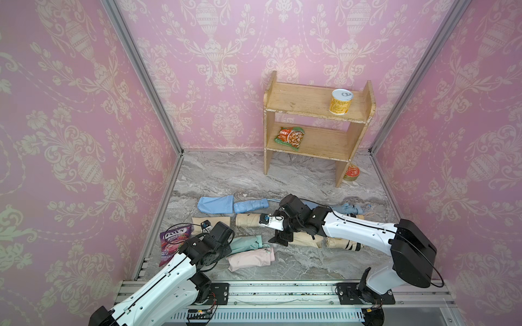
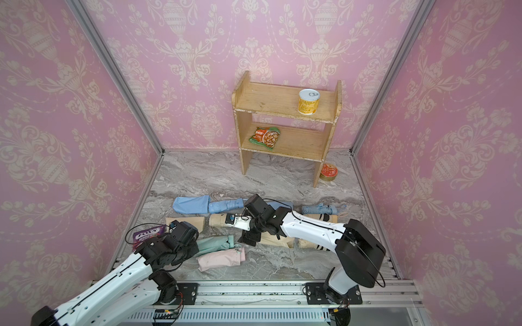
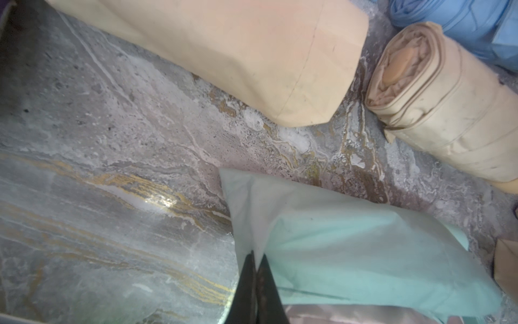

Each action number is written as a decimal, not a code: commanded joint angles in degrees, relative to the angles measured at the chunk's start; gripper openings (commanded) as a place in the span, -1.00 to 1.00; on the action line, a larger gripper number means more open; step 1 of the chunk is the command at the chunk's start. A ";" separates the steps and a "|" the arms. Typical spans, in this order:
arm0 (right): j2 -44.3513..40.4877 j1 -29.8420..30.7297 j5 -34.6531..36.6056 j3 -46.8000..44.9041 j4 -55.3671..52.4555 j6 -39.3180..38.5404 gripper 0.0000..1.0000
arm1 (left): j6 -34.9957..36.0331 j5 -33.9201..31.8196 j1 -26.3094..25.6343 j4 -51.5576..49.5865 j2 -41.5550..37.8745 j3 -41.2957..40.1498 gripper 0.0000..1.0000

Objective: Take umbrellas out of sleeves
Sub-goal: Take out the umbrella from the umbrella sleeve.

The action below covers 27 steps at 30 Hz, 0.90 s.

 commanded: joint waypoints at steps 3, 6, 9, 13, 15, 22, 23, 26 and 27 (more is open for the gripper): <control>5.27 1.42 1.89 4.46 0.33 -3.04 0.68 | 2.17 -6.91 -0.17 2.39 -0.71 2.46 -1.00; 8.13 2.16 2.39 6.55 -0.92 -3.56 0.66 | 2.43 -7.08 -0.06 3.45 -0.23 2.29 -1.00; 10.24 3.15 2.44 7.96 -1.46 -3.35 0.65 | 2.39 -6.73 0.01 4.55 -0.12 1.51 -1.00; 12.29 4.46 1.88 8.86 -2.66 -2.51 0.64 | 2.12 -6.09 0.01 5.32 -0.64 0.58 -1.00; 13.31 4.84 1.53 11.10 -3.31 -1.65 0.64 | 1.86 -6.19 0.01 5.18 -1.09 0.19 -1.00; 17.49 5.18 0.28 14.03 -5.29 3.30 0.62 | -0.20 -4.98 0.01 6.44 -3.41 -2.72 -1.00; 18.05 5.22 0.13 14.68 -5.96 3.81 0.62 | -0.53 -4.84 0.06 6.59 -3.71 -3.07 -1.00; 19.26 5.78 0.43 15.88 -7.81 4.09 0.62 | -0.75 -4.82 0.01 6.55 -4.09 -3.54 -1.00; 19.61 5.89 0.48 16.36 -8.68 4.14 0.62 | -0.79 -4.86 0.02 6.45 -4.16 -3.56 -1.00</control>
